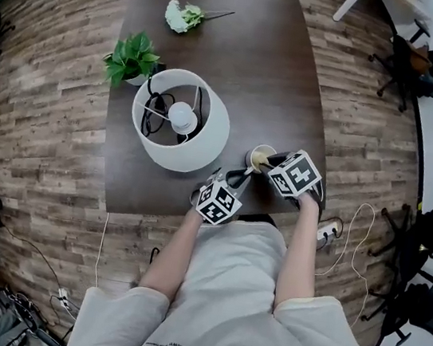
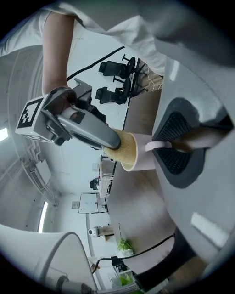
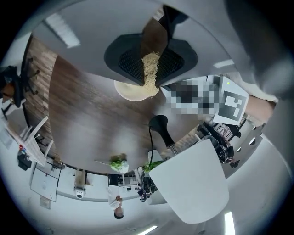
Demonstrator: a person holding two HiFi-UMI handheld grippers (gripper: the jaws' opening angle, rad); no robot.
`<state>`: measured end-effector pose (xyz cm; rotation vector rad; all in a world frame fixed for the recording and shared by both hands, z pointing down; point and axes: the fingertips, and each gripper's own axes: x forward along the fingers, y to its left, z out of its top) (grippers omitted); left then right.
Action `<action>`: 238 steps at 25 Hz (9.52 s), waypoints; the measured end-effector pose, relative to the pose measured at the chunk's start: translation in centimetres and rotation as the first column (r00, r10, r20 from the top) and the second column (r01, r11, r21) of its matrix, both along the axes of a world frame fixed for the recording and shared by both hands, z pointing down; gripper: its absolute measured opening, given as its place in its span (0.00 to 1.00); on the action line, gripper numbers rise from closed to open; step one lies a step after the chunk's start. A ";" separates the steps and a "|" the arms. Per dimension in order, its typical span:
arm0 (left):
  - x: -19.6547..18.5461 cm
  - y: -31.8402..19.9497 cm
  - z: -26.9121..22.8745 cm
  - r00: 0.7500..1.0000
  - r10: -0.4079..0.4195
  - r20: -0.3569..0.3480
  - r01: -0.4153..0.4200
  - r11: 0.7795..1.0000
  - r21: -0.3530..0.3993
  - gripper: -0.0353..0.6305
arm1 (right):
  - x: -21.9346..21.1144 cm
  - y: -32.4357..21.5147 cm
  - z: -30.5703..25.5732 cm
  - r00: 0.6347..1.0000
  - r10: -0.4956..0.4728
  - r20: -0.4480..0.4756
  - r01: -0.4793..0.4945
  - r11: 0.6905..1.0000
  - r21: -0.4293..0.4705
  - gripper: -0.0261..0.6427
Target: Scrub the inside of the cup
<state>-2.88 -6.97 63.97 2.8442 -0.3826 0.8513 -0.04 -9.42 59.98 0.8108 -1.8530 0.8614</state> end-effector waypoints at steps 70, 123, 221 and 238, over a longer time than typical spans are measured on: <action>13.8 -1.2 0.1 0.963 -0.267 0.032 0.269 0.960 -0.076 0.13 | 12.1 -4.1 2.6 0.989 -0.146 0.041 0.148 0.987 -0.067 0.17; 12.7 -1.7 0.0 0.913 -0.408 -0.001 0.407 0.911 -0.069 0.12 | 13.4 -3.1 -0.6 0.979 -0.193 0.064 0.196 0.980 -0.034 0.17; 13.0 -1.7 0.1 0.940 -0.341 -0.012 0.339 0.936 -0.097 0.12 | 12.4 -5.1 1.2 0.982 -0.186 -0.039 0.186 0.982 -0.008 0.17; 13.1 -1.8 0.2 0.934 -0.356 -0.025 0.352 0.931 -0.094 0.12 | 12.2 -4.3 1.5 0.976 -0.210 -0.059 0.207 0.977 -0.041 0.17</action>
